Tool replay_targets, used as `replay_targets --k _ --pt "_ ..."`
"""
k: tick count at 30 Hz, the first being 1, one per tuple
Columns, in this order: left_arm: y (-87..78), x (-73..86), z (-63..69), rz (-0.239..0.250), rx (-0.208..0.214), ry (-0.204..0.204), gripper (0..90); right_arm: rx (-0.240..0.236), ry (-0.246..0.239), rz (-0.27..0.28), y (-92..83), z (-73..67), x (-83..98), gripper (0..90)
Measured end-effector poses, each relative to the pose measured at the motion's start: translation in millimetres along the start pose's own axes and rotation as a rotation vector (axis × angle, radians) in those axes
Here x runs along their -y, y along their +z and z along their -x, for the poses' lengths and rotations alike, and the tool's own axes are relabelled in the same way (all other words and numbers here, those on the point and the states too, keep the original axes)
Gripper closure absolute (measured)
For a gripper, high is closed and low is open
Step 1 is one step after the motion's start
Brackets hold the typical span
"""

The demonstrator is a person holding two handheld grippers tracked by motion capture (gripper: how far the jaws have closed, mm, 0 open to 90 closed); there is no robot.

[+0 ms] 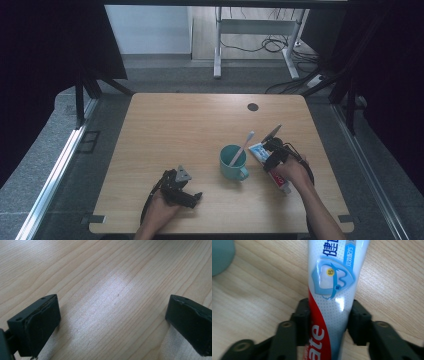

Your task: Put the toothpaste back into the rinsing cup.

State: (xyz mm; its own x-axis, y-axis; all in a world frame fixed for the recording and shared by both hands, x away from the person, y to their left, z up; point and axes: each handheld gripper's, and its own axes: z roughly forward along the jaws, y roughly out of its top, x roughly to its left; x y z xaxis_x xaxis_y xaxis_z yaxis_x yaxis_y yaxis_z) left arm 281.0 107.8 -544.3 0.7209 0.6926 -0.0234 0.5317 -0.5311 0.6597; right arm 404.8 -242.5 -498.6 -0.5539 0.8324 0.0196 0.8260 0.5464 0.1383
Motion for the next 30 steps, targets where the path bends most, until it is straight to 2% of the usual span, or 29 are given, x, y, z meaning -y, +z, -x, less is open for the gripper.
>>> replay_targets --k 3,7,24,30 --pt "0.0 0.0 -0.1 0.0 0.0 0.001 0.0 -0.013 -0.018 -0.006 -4.3 -0.1 0.5 66.8" --pt "0.0 0.0 -0.1 0.001 0.0 0.001 0.0 -0.023 -0.037 -0.005 -6.3 1.1 1.1 69.9" --pt "0.0 0.0 0.0 0.001 0.0 0.0 0.0 -0.045 -0.044 0.055 -9.6 3.7 8.7 71.2" --pt "0.0 -0.1 -0.1 0.001 0.0 0.001 0.0 -0.053 -0.045 0.086 -17.3 3.4 11.4 71.4"
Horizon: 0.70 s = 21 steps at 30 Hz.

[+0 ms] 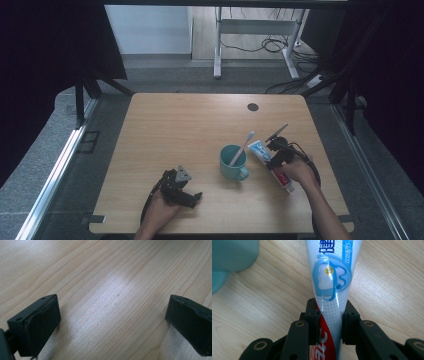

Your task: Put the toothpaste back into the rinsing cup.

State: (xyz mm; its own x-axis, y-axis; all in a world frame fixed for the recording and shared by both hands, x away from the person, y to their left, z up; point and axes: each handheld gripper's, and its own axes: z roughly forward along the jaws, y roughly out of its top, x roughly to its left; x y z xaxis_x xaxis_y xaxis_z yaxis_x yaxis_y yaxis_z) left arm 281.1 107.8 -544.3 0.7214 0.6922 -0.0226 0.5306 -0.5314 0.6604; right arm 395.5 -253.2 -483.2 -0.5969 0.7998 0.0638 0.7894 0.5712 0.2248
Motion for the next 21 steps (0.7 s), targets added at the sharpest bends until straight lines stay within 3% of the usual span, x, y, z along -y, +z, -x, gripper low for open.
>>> replay_targets --k 21 --pt "0.0 0.1 0.2 0.0 0.0 -0.003 0.0 0.002 -0.01 0.09 -24.3 -1.4 7.7 71.4"
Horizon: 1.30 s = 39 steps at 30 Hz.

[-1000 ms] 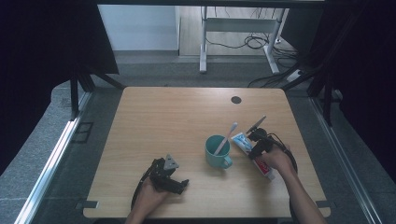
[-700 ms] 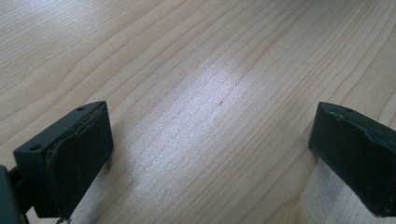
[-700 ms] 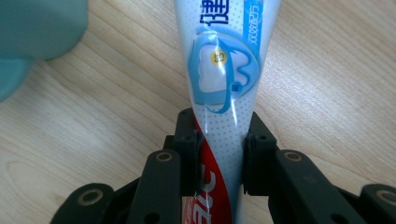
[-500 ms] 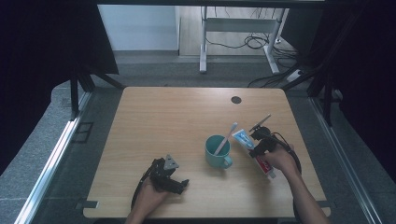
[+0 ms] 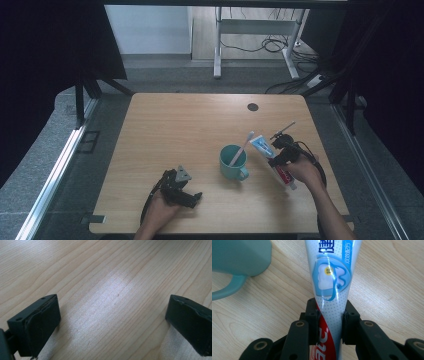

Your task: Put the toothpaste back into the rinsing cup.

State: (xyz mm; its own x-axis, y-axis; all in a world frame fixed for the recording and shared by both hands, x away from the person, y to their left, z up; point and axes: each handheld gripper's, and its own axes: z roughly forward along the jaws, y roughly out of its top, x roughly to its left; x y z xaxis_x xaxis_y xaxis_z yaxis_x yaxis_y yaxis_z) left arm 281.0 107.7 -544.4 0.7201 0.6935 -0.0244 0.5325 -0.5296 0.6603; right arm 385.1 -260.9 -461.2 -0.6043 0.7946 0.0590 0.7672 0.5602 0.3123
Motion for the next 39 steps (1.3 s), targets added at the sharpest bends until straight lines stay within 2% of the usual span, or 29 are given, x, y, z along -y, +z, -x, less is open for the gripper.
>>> replay_targets --k 11,29,30,39 --pt "0.0 0.0 0.1 0.0 0.0 -0.001 0.0 0.007 -0.012 0.058 -12.6 -1.1 4.5 71.5" --pt "-0.2 0.1 0.2 0.0 -0.003 -0.001 0.0 0.01 -0.011 0.2 -42.2 -2.1 16.3 71.5" --pt "-0.2 0.1 0.2 0.0 -0.003 0.0 0.0 0.011 -0.005 0.222 -46.0 -1.4 18.5 71.5" --pt "-0.2 0.2 0.2 0.0 -0.003 -0.001 0.0 0.001 -0.009 0.289 -53.6 -1.4 28.6 71.5"
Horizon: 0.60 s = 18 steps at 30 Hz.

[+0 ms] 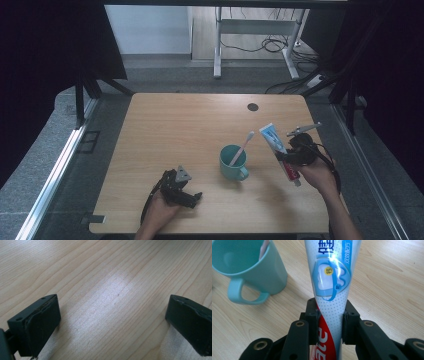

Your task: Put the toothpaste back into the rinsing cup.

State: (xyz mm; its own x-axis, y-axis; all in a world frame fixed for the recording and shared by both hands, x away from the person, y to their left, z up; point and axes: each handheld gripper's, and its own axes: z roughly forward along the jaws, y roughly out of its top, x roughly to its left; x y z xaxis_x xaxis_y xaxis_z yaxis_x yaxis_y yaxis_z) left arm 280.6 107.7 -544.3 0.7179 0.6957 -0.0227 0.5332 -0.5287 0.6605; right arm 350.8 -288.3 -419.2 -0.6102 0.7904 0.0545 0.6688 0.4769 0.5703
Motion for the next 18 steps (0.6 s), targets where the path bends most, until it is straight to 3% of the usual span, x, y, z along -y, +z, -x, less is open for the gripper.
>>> replay_targets --k 11,18 --pt "0.0 -0.1 -0.3 0.0 -0.001 0.005 0.0 -0.02 -0.032 0.129 -15.7 -10.3 4.5 71.5" --pt "0.1 -0.1 -0.2 0.002 -0.001 0.002 0.0 -0.033 -0.046 0.184 -20.1 -15.7 3.9 71.5"
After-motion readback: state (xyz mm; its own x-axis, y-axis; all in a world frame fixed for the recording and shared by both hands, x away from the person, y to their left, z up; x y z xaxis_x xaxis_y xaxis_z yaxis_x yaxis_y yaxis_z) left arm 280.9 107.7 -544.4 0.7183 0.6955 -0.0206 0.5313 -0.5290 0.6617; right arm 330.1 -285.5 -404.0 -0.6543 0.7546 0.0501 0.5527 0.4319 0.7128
